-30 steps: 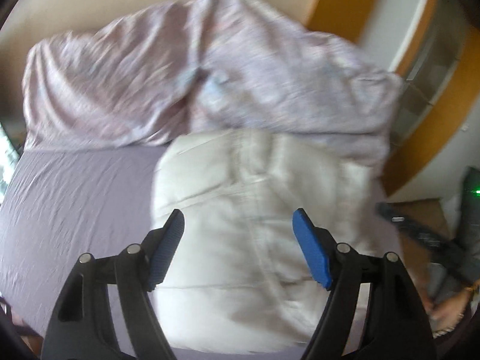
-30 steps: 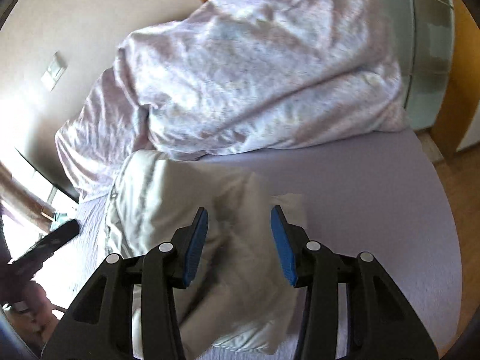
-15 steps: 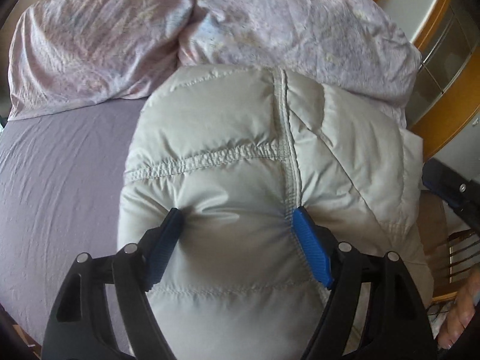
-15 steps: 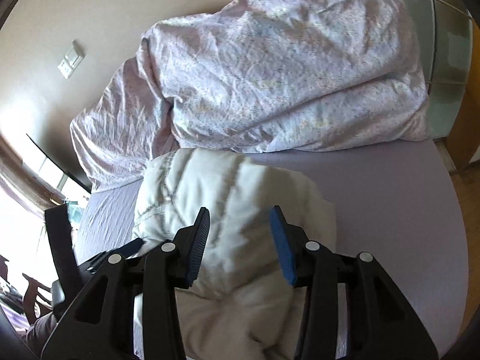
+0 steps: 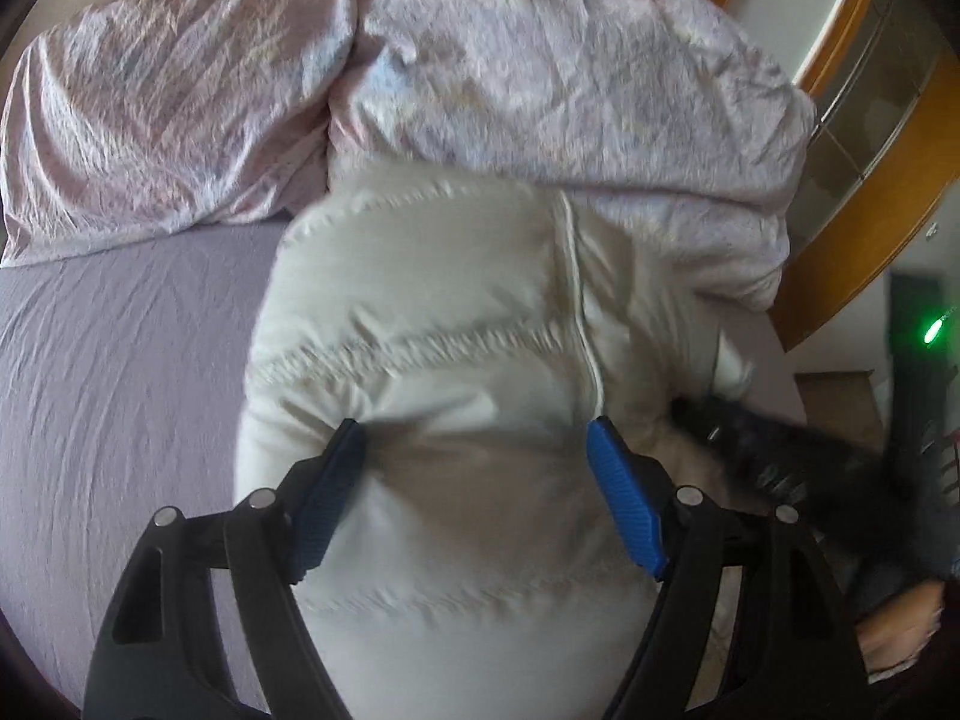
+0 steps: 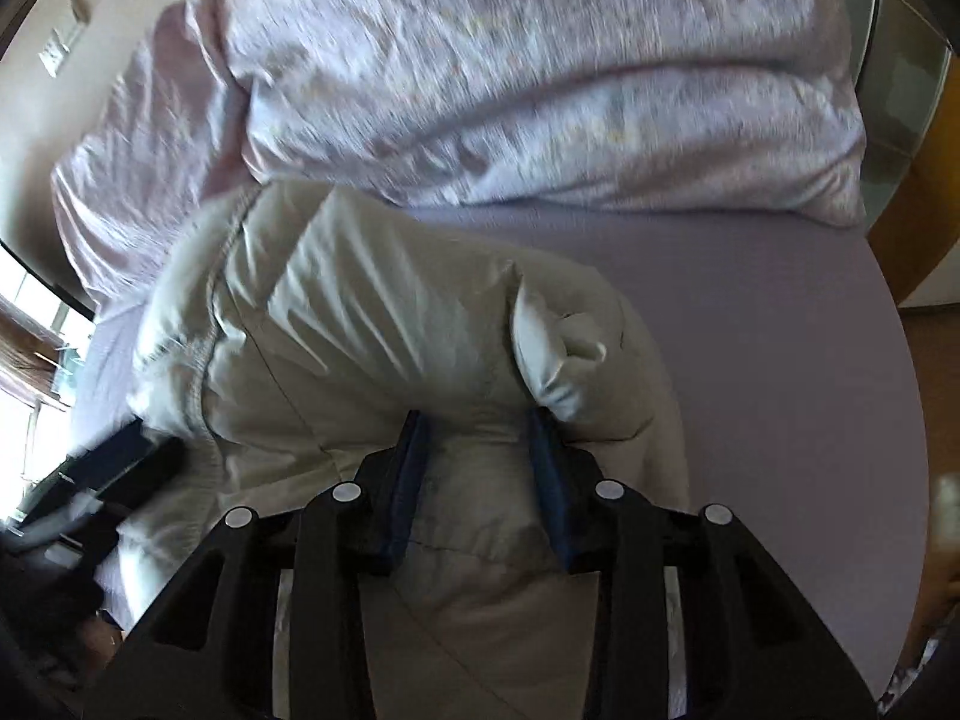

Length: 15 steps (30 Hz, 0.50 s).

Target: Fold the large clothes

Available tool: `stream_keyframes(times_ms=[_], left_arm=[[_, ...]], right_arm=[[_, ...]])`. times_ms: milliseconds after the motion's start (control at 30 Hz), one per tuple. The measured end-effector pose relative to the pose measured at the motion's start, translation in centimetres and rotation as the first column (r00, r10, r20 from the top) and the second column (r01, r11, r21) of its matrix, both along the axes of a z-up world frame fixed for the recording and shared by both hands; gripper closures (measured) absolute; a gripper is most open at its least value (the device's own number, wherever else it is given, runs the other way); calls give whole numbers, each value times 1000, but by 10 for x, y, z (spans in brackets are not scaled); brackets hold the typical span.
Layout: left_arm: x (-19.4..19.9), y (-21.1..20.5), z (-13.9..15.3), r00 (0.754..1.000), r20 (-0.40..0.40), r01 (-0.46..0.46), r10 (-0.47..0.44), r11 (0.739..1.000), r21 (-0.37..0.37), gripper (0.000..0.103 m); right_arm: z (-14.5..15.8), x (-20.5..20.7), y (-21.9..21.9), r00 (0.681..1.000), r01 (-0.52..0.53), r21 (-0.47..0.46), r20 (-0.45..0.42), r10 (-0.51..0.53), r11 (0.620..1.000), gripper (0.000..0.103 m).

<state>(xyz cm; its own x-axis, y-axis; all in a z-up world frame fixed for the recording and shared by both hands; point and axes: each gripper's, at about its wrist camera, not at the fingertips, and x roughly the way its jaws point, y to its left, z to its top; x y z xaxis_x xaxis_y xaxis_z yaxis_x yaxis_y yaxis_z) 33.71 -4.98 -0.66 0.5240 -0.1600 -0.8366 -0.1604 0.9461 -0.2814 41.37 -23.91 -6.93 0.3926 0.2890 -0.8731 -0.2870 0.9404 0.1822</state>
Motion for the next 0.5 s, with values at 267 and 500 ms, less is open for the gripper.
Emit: stream_keyframes(times_ms=[267, 500], left_arm=[[15, 17, 1, 998, 43, -59, 55, 994, 95, 27], [27, 12, -22, 998, 42, -62, 55, 980, 189, 19]], right_arm=[[-17, 3, -5, 999, 19, 15, -34, -19, 1000, 66], [-22, -1, -2, 999, 39, 10, -10, -39, 999, 66]])
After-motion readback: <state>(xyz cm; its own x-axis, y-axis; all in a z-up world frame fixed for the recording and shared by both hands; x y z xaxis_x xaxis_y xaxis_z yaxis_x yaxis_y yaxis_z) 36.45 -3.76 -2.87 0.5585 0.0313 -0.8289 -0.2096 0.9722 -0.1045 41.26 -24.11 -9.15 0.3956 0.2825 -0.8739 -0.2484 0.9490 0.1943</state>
